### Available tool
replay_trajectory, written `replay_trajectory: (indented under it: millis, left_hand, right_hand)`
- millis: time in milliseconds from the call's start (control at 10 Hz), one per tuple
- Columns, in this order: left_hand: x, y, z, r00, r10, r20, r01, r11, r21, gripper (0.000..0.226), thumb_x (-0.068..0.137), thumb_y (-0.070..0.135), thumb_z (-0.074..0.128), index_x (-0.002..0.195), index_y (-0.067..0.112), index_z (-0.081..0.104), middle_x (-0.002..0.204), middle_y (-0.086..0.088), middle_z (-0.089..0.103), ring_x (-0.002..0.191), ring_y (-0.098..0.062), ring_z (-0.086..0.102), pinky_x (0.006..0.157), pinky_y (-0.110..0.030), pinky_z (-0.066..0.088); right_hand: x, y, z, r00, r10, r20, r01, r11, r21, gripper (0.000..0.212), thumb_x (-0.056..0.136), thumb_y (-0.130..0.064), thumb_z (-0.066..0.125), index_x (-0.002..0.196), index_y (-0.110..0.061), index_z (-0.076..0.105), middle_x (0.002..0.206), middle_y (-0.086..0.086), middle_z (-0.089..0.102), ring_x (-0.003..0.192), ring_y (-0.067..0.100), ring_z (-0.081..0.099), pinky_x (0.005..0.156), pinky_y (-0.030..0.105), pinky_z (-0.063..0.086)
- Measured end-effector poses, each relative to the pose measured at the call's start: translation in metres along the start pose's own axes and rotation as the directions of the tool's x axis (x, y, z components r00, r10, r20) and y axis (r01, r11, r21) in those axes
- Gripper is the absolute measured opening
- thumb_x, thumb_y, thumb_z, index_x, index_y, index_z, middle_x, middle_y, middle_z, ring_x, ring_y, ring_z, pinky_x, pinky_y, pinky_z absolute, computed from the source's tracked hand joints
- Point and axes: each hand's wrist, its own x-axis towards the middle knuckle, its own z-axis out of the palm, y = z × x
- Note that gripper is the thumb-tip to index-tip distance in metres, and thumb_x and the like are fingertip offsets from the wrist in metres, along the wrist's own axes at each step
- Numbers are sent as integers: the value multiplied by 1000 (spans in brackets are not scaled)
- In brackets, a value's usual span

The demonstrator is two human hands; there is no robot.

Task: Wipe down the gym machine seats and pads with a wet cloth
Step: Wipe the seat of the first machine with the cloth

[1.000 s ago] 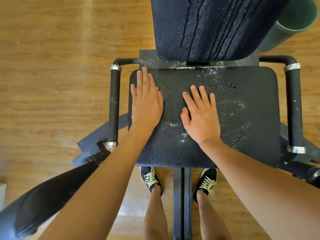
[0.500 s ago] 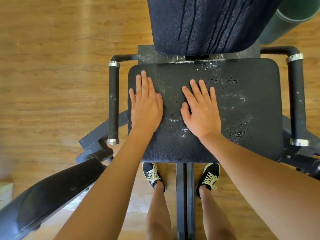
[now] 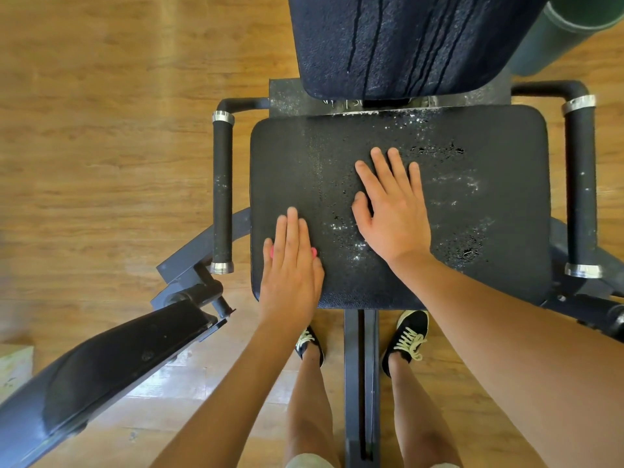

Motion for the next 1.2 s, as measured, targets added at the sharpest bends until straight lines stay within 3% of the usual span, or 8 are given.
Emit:
replay_trajectory:
  millis: [200,400,600,700,900,1000,1200]
  left_hand:
    - [30,2,-10,1000,16,14,-15,1000,-27,58,108,29,18,159,0,16,170,-15,0,157,-28,1,123,-46,8]
    - [91,7,-26,1000,-9,-7,8,998,-57,58,109,29,26,159,0,18,170,-13,-1,157,-27,-1,124,-52,13]
    - [56,-8,-16,997,76,3,-76,996,-51,53,111,28,31,158,5,26,170,-13,5,157,-30,1,122,-57,17]
    - [38,-10,-12,996,92,-8,-92,994,-56,52,110,34,31,159,16,29,171,-10,6,157,-31,-3,122,-58,15]
    - [42,-5,-9,995,-89,-41,87,995,-58,55,107,48,30,160,33,23,171,-6,2,155,-44,-2,121,-60,9]
    - [59,4,-10,983,-173,-54,167,981,-100,59,108,45,25,162,22,18,171,-12,-1,155,-43,-2,122,-57,12]
    - [119,6,-19,960,-245,-133,216,956,-200,62,108,41,26,158,4,28,168,-24,4,155,-43,3,122,-57,25]
  right_hand:
    - [1,0,-1,1000,-2,9,2,1000,-2,48,106,-28,40,151,-14,49,163,13,38,155,35,25,126,57,17]
    - [1,0,-1,1000,1,2,-1,1000,1,48,105,-28,41,150,-14,50,163,13,38,155,35,26,127,57,17]
    - [0,0,0,1000,-3,4,3,1000,6,48,106,-28,41,151,-14,50,163,13,38,155,35,26,127,57,17]
    - [1,0,-2,1000,-1,6,1,1000,4,48,106,-28,41,151,-14,49,164,14,38,156,35,25,127,57,16]
    - [1,1,1,1000,-6,-4,6,1000,14,48,105,-27,42,150,-13,51,163,14,39,155,35,26,126,58,18]
    - [0,1,1,1000,-6,-5,6,1000,8,48,105,-28,42,150,-14,51,163,13,39,155,35,26,126,58,18]
    - [1,2,1,1000,-2,14,2,1000,5,48,105,-28,42,151,-14,49,164,13,37,156,35,24,127,57,16]
